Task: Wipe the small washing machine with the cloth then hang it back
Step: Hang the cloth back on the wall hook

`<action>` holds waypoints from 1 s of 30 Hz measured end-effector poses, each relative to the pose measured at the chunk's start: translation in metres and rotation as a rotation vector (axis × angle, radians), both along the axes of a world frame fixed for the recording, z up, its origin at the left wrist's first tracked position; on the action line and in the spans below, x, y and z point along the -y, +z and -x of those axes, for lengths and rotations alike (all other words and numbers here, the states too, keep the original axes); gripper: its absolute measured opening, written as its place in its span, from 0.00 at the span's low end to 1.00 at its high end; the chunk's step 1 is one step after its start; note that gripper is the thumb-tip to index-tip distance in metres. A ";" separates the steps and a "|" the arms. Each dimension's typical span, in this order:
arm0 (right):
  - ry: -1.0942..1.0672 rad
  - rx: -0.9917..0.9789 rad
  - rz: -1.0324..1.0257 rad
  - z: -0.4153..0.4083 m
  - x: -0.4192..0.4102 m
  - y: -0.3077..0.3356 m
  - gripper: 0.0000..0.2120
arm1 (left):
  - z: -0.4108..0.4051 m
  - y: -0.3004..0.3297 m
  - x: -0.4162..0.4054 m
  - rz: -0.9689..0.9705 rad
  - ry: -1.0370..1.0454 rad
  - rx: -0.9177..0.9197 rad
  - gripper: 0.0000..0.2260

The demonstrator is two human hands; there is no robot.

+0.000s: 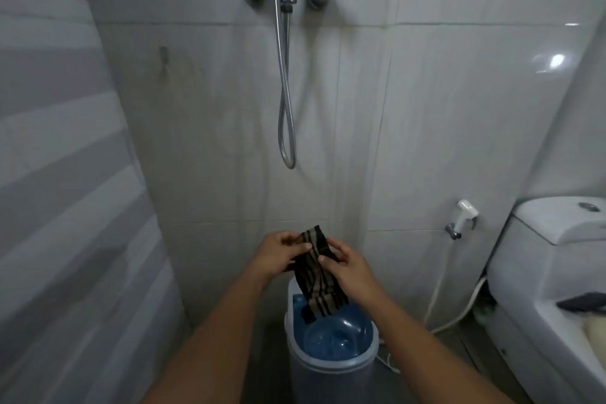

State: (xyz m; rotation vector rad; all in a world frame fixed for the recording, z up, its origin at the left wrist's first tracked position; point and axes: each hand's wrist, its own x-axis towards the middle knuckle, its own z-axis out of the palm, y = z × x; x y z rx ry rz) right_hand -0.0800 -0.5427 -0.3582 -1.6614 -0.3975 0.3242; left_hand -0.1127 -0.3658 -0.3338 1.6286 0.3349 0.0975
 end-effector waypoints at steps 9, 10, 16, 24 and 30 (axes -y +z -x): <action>-0.170 0.239 0.213 -0.006 0.011 0.104 0.06 | 0.022 0.081 0.019 -0.168 0.043 0.227 0.07; -0.177 0.301 0.276 -0.006 0.011 0.116 0.09 | 0.023 0.086 0.019 -0.187 0.046 0.258 0.09; -0.044 0.396 0.169 -0.001 0.007 0.178 0.13 | 0.031 0.120 0.020 -0.228 0.035 0.378 0.07; 0.206 0.275 -0.062 0.000 -0.001 0.220 0.08 | 0.044 0.179 -0.003 -0.290 -0.079 0.404 0.12; 0.275 0.376 -0.040 -0.002 -0.036 0.251 0.22 | 0.058 0.240 -0.040 -0.556 -0.058 0.516 0.05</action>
